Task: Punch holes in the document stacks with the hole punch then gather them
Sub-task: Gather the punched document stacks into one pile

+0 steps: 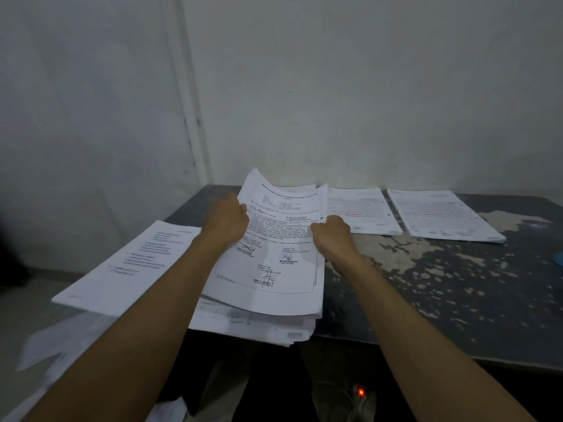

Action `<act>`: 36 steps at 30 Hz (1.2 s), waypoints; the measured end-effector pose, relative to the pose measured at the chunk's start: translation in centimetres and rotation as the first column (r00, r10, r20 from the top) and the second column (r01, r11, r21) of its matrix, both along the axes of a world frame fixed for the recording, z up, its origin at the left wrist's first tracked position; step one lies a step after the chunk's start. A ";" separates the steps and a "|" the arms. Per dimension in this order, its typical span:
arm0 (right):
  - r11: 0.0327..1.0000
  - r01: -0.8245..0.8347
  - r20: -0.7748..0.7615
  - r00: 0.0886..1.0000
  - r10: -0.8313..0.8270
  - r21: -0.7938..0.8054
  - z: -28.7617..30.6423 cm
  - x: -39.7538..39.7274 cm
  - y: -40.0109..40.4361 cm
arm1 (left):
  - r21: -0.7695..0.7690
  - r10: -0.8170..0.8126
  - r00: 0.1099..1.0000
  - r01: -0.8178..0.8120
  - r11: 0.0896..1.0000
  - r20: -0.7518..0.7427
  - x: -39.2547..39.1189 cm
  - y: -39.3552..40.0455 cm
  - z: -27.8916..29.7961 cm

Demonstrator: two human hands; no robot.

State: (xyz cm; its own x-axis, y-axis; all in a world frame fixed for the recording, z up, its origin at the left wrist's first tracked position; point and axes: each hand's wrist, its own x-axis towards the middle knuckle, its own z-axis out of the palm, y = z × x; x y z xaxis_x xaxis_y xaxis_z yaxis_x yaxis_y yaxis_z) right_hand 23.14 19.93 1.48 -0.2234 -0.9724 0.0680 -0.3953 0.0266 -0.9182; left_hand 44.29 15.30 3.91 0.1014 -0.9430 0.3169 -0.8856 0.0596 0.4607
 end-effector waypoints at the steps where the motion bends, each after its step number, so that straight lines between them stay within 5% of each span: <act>1: 1.000 -0.005 -0.024 1.000 0.006 0.018 -0.5 0.4 -0.1 | 0.026 0.008 1.000 -0.009 1.000 0.021 0.4 0.0 -0.7; 7: 0.998 -0.050 -0.130 0.990 0.055 0.042 -3.6 2.4 0.1 | 0.093 0.060 0.993 -0.069 0.993 0.097 1.3 0.3 -4.8; 12: 0.993 0.093 -0.589 0.807 -0.034 0.069 -5.4 3.2 0.6 | 0.093 0.043 0.985 -0.059 0.994 0.165 1.2 0.9 -7.3; 14: 0.991 0.120 -0.646 0.761 -0.054 0.058 -5.9 3.3 0.8 | 0.063 0.065 0.978 -0.079 0.995 0.199 1.0 1.1 -8.1; 24: 1.000 -0.003 -0.320 0.947 0.003 0.000 -5.8 3.6 0.5 | 0.155 0.129 0.937 -0.187 0.970 0.324 0.6 0.6 -8.2; 36: 0.999 -0.028 -0.148 0.988 0.032 0.028 -5.0 3.0 -0.1 | 0.314 0.142 0.938 -0.244 0.918 0.315 0.8 0.4 -6.7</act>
State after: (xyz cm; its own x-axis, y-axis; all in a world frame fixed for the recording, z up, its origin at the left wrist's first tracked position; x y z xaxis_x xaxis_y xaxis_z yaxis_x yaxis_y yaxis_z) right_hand 26.11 19.85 -3.47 -0.1831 -0.9804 0.0730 -0.5282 0.0355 -0.8484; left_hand 45.06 15.66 -2.78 0.2480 -0.9685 0.0200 -0.9583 -0.2423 0.1519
